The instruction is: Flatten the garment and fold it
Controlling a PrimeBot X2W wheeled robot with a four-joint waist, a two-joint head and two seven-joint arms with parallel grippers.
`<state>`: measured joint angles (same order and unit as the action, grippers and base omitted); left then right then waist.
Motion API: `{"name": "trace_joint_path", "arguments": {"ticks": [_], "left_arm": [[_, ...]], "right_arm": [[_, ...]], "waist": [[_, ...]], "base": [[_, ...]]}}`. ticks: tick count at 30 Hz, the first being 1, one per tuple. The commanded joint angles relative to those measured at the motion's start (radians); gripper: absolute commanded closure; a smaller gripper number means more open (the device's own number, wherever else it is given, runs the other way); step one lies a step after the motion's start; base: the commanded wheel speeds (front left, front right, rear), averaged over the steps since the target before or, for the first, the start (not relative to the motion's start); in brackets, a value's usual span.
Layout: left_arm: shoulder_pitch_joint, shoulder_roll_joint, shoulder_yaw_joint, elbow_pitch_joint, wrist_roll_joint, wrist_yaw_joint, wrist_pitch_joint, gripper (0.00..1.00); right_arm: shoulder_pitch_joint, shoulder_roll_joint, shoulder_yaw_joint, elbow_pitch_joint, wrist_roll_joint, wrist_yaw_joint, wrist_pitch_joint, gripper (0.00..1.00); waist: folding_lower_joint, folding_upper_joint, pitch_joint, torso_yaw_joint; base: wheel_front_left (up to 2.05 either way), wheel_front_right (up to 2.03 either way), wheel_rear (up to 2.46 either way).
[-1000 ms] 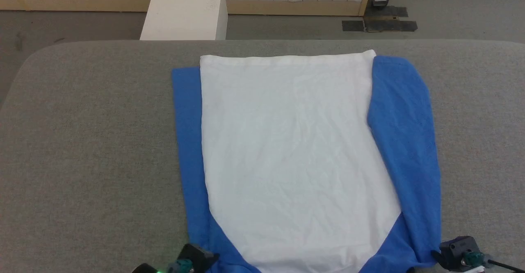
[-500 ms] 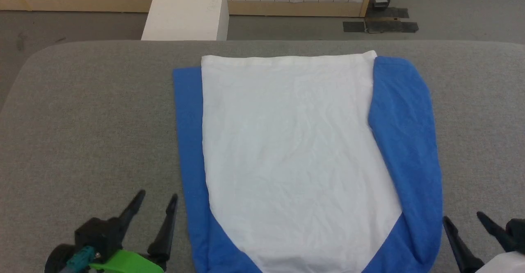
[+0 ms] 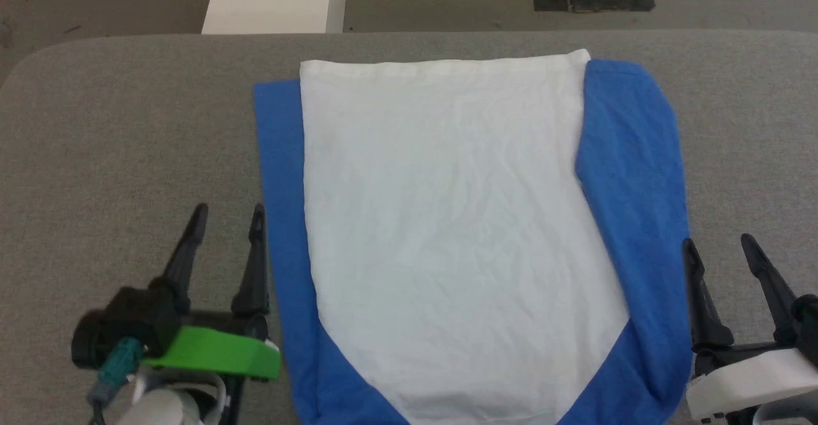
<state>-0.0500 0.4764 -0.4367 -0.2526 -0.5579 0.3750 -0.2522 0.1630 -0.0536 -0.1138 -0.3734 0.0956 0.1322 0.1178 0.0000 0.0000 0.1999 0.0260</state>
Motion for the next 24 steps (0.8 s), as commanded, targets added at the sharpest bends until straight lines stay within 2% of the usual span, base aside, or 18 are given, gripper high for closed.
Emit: {"name": "trace_joint_path", "arguments": {"ticks": [1,3,7,9,11,18,24], "left_arm": [[-0.071,0.043,0.010,0.011,0.025,-0.024,0.018,0.00],[-0.147,0.096,0.015,0.023,0.025,-0.061,0.091,0.00],[-0.345,0.211,0.018,0.064,0.014,-0.175,0.264,0.00],[-0.448,0.243,0.021,0.109,-0.005,-0.232,0.335,0.00],[-0.531,0.252,0.012,0.160,-0.040,-0.289,0.406,0.00],[-0.742,0.253,0.022,0.334,-0.106,-0.354,0.556,0.00],[-0.818,0.261,0.006,0.431,-0.119,-0.390,0.625,0.00]], "right_arm": [[-0.023,0.002,0.005,0.007,-0.007,-0.002,-0.013,0.00],[-0.038,0.003,0.010,0.007,-0.008,-0.002,-0.019,0.00],[-0.092,0.003,0.036,0.000,-0.021,-0.002,-0.018,0.00],[-0.122,0.003,0.049,-0.006,-0.027,-0.002,-0.017,0.00],[-0.146,0.003,0.059,-0.011,-0.030,-0.002,-0.016,0.00],[-0.210,0.003,0.105,-0.022,-0.046,-0.002,0.001,0.00],[-0.239,0.003,0.111,-0.031,-0.045,-0.002,0.012,0.00]], "waist": [[0.0000,0.0000,0.030,0.003],[0.0000,0.0000,0.058,0.003],[0.0000,0.0000,0.133,-0.006],[0.0000,0.0000,0.170,-0.010],[0.0000,0.0000,0.205,-0.014],[0.0000,0.0000,0.306,-0.049],[0.0000,0.0000,0.371,-0.082]], "base": [[0.00,0.00,0.00],[0.00,0.00,0.00],[0.00,0.00,0.00],[0.00,0.00,0.00],[0.00,0.00,0.00],[0.00,0.00,0.00],[0.00,0.00,0.00]]}}
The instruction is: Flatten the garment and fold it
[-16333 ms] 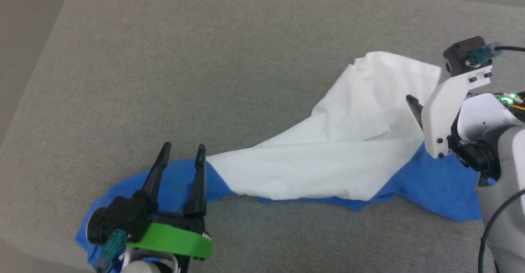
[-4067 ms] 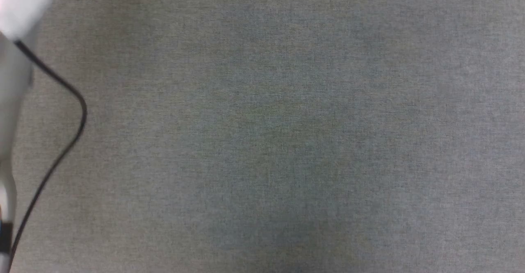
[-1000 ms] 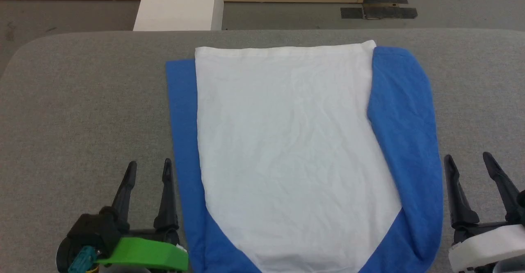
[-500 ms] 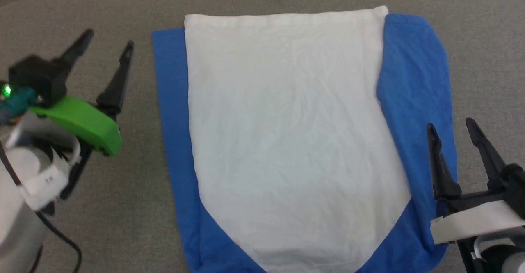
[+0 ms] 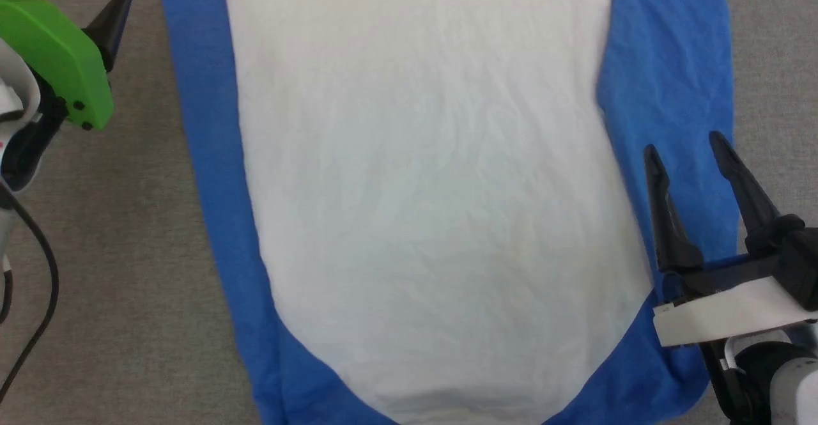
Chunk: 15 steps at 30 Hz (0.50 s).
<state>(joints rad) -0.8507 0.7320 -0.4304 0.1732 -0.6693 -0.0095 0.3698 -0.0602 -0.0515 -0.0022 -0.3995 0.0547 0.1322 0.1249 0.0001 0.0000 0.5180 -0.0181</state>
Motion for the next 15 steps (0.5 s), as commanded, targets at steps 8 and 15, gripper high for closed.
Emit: {"name": "trace_joint_path", "arguments": {"ticks": [8,15], "left_arm": [[-0.047,0.031,-0.013,0.073,0.005,-0.013,0.039,0.00],[-0.058,0.024,-0.013,0.095,0.002,-0.008,0.033,0.00]], "right_arm": [[-0.017,0.001,-0.024,-0.013,0.010,-0.002,0.002,0.00],[-0.018,0.001,-0.037,-0.015,0.014,-0.002,-0.001,0.00]], "waist": [[-0.0001,0.0000,0.113,-0.070],[-0.0001,0.0000,0.147,-0.079]], "base": [[0.00,0.00,0.00],[0.00,0.00,0.00]]}}
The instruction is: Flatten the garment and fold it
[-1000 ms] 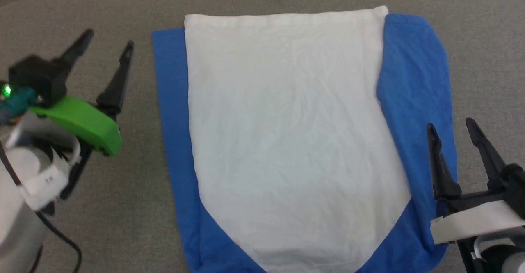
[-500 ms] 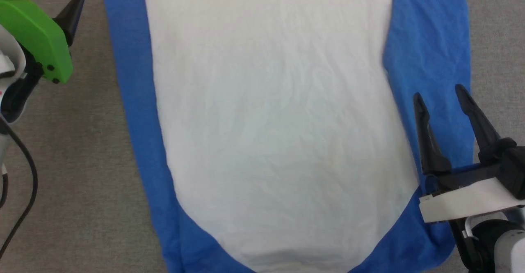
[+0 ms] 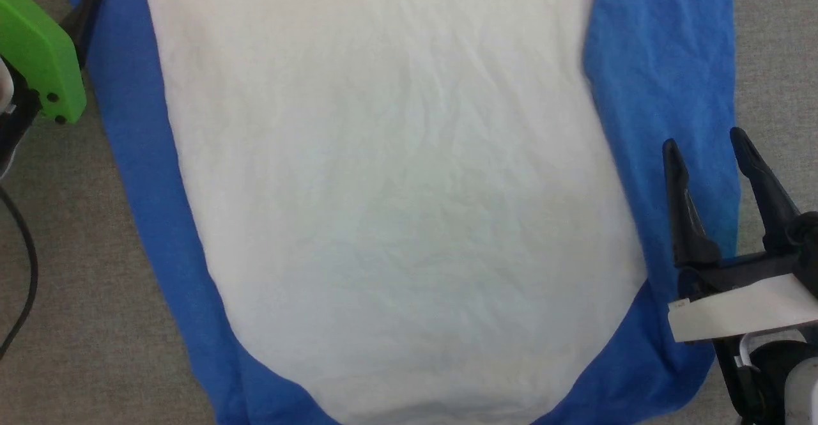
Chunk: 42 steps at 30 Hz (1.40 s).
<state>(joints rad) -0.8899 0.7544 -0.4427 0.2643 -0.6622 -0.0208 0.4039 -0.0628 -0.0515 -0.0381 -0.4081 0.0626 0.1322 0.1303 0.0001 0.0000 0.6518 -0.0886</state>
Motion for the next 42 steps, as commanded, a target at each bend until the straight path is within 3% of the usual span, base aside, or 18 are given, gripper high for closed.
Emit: {"name": "trace_joint_path", "arguments": {"ticks": [1,2,3,6,16,22,29,33,42], "left_arm": [[-0.018,0.003,-0.005,0.009,-0.007,0.001,0.007,0.00],[-0.015,0.005,-0.013,0.013,-0.008,-0.006,0.019,0.00],[-0.012,0.010,-0.024,0.014,-0.006,-0.020,0.028,1.00],[-0.003,0.022,-0.040,0.015,-0.010,-0.046,0.035,1.00],[0.008,-0.005,0.039,0.003,-0.059,-0.023,-0.116,1.00],[0.083,0.031,0.119,-0.062,-0.114,-0.003,-0.188,1.00],[0.286,0.109,0.222,-0.118,-0.198,0.017,-0.249,1.00],[0.420,0.146,0.289,-0.143,-0.240,0.050,-0.279,1.00],[0.721,0.149,0.444,-0.214,-0.344,0.122,-0.355,1.00]], "right_arm": [[-0.017,0.001,-0.001,-0.006,0.005,-0.002,-0.007,0.00],[-0.020,0.001,-0.002,-0.006,0.005,-0.002,-0.007,0.00],[-0.022,0.001,-0.002,-0.006,0.005,-0.002,-0.007,0.00],[-0.026,0.001,-0.007,-0.007,0.005,-0.002,-0.008,0.00],[-0.024,0.001,-0.026,0.007,0.001,-0.002,-0.001,0.00],[-0.005,0.001,-0.041,0.025,0.012,-0.002,0.003,0.00],[0.060,0.001,-0.079,0.041,0.038,-0.002,0.011,0.00],[0.099,0.001,-0.098,0.042,0.049,-0.002,0.017,0.00],[0.162,0.001,-0.115,0.040,0.070,-0.002,0.030,0.00]], "waist": [[-0.0001,0.0000,0.018,-0.010],[-0.0001,0.0000,0.021,-0.011],[-0.0001,0.0000,0.024,-0.011],[-0.0001,0.0000,0.031,-0.008],[-0.0001,0.0000,-0.052,0.048],[-0.0001,0.0000,-0.165,0.088],[-0.0001,0.0000,-0.301,0.129],[-0.0001,0.0000,-0.364,0.148],[-0.0001,0.0000,-0.464,0.177]], "base": [[0.00,0.00,0.00],[0.00,0.00,0.00],[0.00,0.00,0.00],[0.00,0.00,0.00],[0.00,0.00,0.00],[0.00,0.00,0.00],[0.00,0.00,0.00],[0.00,0.00,0.00],[0.00,0.00,0.00]]}}
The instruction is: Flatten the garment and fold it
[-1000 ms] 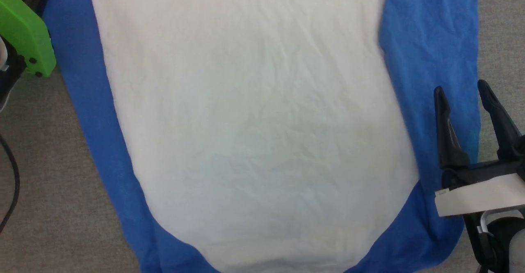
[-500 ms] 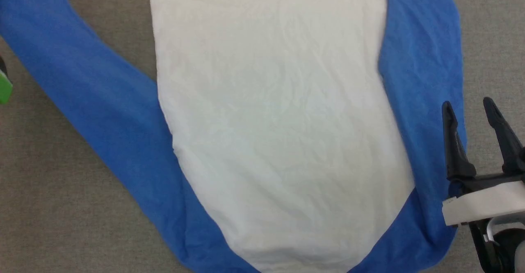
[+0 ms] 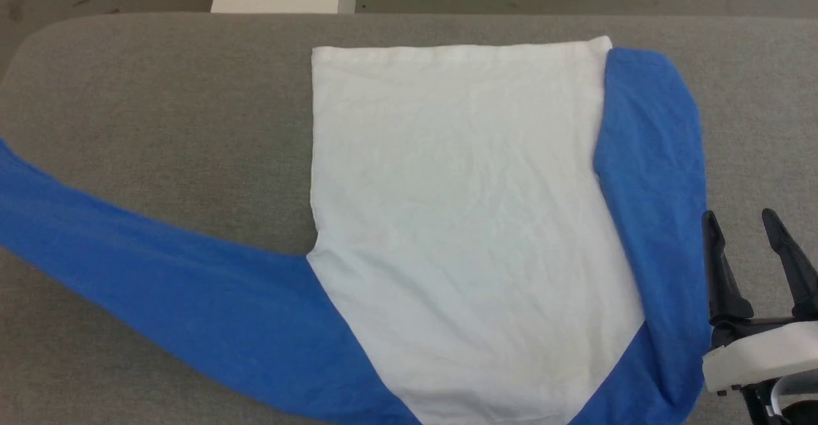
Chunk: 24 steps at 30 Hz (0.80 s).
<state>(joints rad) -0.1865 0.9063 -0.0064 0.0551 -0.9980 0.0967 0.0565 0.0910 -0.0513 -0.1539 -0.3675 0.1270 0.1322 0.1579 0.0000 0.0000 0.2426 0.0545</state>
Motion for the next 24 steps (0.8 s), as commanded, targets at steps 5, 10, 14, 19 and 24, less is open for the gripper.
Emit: {"name": "trace_joint_path", "arguments": {"ticks": [5,10,14,19,24], "left_arm": [[0.134,-0.014,0.085,-0.058,-0.047,0.022,-0.047,1.00],[0.179,-0.025,0.130,-0.237,-0.083,0.029,-0.055,1.00],[0.128,-0.033,0.073,-0.374,-0.083,0.050,-0.016,1.00],[-0.008,-0.087,-0.078,-0.549,-0.074,0.091,0.057,1.00],[-0.183,-0.191,-0.287,-0.645,-0.008,0.157,0.150,1.00]], "right_arm": [[0.022,0.001,0.006,-0.008,0.004,-0.002,0.012,0.00],[0.032,0.001,-0.007,-0.022,0.006,-0.002,0.019,0.00],[0.029,0.001,-0.036,-0.033,0.007,-0.002,0.019,0.00],[0.007,0.001,-0.084,-0.054,0.002,-0.002,0.021,0.00],[-0.013,0.001,-0.130,-0.068,-0.003,-0.002,0.025,0.00]], "waist": [[0.0000,0.0000,-0.080,0.038],[0.0000,0.0000,-0.098,0.035],[0.0000,0.0000,-0.100,0.030],[0.0000,0.0000,-0.099,0.017],[0.0000,0.0000,-0.096,0.001]], "base": [[0.00,0.00,0.00],[0.00,0.00,0.00],[0.00,0.00,0.00],[0.00,0.00,0.00],[0.00,0.00,0.00]]}}
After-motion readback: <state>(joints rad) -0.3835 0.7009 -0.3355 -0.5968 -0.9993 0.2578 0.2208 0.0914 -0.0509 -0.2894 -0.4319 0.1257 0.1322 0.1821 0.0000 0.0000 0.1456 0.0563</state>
